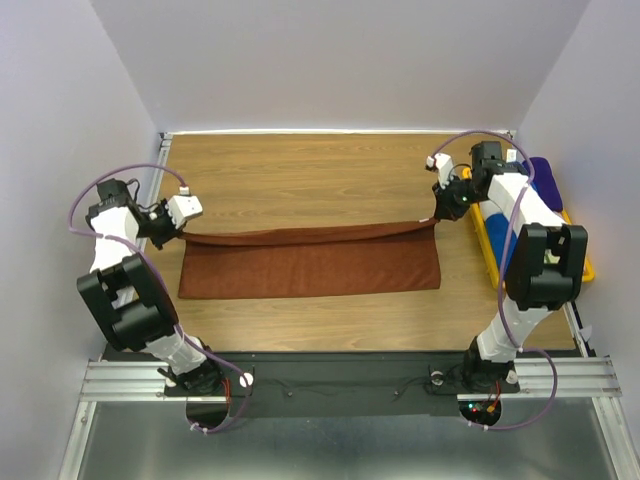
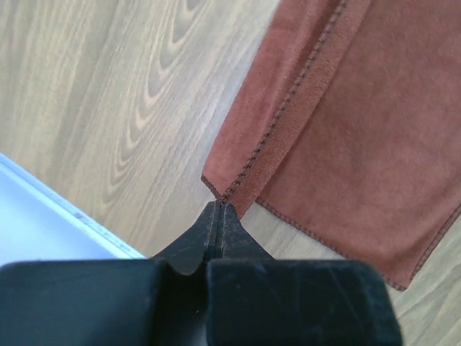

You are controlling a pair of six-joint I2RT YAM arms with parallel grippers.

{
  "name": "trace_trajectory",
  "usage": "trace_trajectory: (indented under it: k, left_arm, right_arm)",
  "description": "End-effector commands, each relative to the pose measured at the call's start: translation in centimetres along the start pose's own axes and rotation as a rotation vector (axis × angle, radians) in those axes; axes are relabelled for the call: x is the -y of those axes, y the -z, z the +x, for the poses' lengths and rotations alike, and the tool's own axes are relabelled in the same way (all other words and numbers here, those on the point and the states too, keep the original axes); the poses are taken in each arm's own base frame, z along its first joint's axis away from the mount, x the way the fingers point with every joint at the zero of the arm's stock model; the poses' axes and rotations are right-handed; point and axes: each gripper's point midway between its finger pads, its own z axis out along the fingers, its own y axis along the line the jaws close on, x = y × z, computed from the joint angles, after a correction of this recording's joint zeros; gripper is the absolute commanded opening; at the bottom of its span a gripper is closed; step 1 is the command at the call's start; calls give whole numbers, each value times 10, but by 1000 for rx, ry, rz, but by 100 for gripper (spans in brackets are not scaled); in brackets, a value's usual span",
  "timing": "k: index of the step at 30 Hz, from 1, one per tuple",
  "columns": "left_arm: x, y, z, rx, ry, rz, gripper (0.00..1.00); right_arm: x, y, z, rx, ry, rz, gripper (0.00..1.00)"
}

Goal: Roll the towels
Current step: Fold the towel

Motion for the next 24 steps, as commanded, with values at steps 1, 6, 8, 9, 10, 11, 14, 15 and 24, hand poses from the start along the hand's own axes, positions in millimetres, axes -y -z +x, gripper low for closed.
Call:
trace_trajectory:
  k: [1,6,8,9,10,11,14,15,24]
  left_arm:
    - [11,11,-1,-18,-151,-38,0]
    - [32,7,12,-59,-237,-3,0]
    - [42,3,15,-57,-246,21,0]
    - [45,3,17,-61,-253,28,0]
    - [49,2,20,-67,-259,36,0]
    - [52,1,24,-83,-266,45,0]
    - [61,-1,35,-114,-277,73,0]
    - [63,-1,37,-118,-274,77,0]
    - [60,15,41,-103,-233,56,0]
  right_arm:
    - [-3,16,-6,43,114,17,1]
    - [-9,15,8,15,152,14,1]
    - [-11,15,12,6,163,13,1]
    - [-11,15,13,6,163,13,1]
    - [-12,15,15,2,161,13,1]
    - [-14,16,16,1,165,12,1]
    - [-20,18,20,-1,181,9,1]
    - [-21,18,23,-7,183,8,1]
    - [-34,28,37,-31,195,23,1]
